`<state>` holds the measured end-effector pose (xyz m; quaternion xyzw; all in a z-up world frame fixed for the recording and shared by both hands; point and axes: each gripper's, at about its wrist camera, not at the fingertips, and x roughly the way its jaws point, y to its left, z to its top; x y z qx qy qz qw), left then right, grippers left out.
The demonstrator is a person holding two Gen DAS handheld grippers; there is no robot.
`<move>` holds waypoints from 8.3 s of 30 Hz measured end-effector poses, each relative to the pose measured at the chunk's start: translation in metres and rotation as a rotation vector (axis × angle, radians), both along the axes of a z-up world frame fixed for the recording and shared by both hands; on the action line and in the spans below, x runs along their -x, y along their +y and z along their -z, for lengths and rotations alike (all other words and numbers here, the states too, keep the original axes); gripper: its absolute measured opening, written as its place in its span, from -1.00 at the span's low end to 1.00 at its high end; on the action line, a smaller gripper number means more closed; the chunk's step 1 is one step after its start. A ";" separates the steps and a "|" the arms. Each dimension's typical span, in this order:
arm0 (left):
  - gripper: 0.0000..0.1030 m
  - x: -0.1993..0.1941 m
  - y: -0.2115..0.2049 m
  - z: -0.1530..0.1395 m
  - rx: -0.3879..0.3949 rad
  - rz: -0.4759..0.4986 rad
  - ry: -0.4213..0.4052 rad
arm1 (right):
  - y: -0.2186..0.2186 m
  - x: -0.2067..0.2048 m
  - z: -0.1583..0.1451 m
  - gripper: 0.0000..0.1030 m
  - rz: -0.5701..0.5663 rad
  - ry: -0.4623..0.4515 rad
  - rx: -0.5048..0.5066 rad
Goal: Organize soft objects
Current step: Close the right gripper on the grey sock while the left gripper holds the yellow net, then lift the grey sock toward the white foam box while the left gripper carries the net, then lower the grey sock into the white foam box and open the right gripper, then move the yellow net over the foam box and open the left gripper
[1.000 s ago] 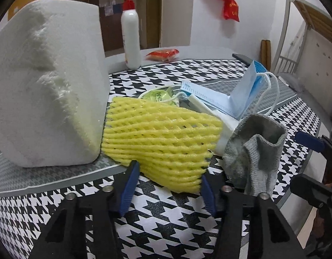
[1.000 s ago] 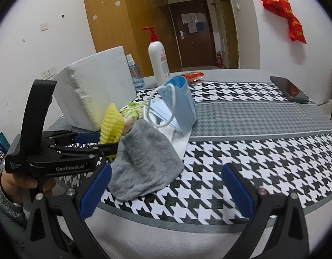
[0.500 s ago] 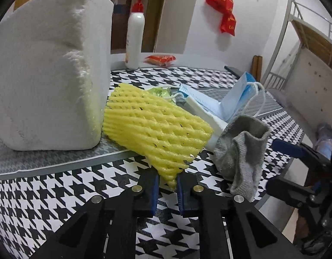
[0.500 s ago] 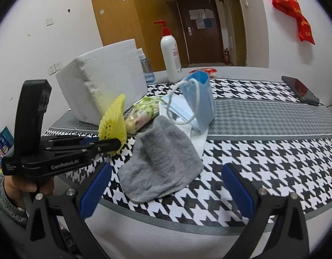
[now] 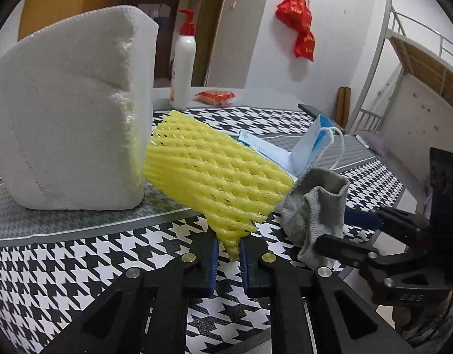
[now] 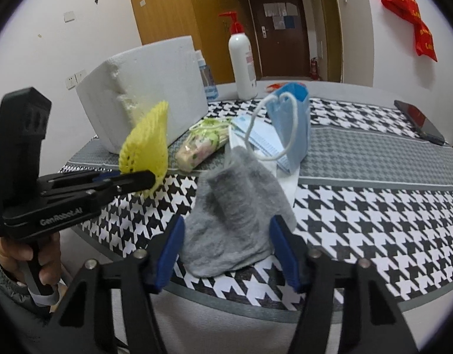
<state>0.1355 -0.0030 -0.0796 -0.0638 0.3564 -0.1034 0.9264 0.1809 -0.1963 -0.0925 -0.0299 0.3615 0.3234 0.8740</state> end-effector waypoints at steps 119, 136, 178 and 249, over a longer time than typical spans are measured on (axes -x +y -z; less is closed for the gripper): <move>-0.74 0.079 0.081 -0.132 -0.220 -0.265 -0.324 | 0.098 0.023 -0.176 -0.80 -0.282 -0.323 -0.160; -0.74 0.044 0.102 -0.146 -0.227 -0.270 -0.339 | 0.127 -0.014 -0.187 -0.80 -0.252 -0.315 -0.152; -0.74 0.010 0.128 -0.137 -0.214 -0.346 -0.278 | 0.174 -0.058 -0.172 0.90 -0.267 -0.247 -0.127; 0.98 -0.048 0.096 -0.143 -0.171 -0.286 -0.289 | 0.043 -0.049 -0.152 0.99 -0.028 -0.238 -0.157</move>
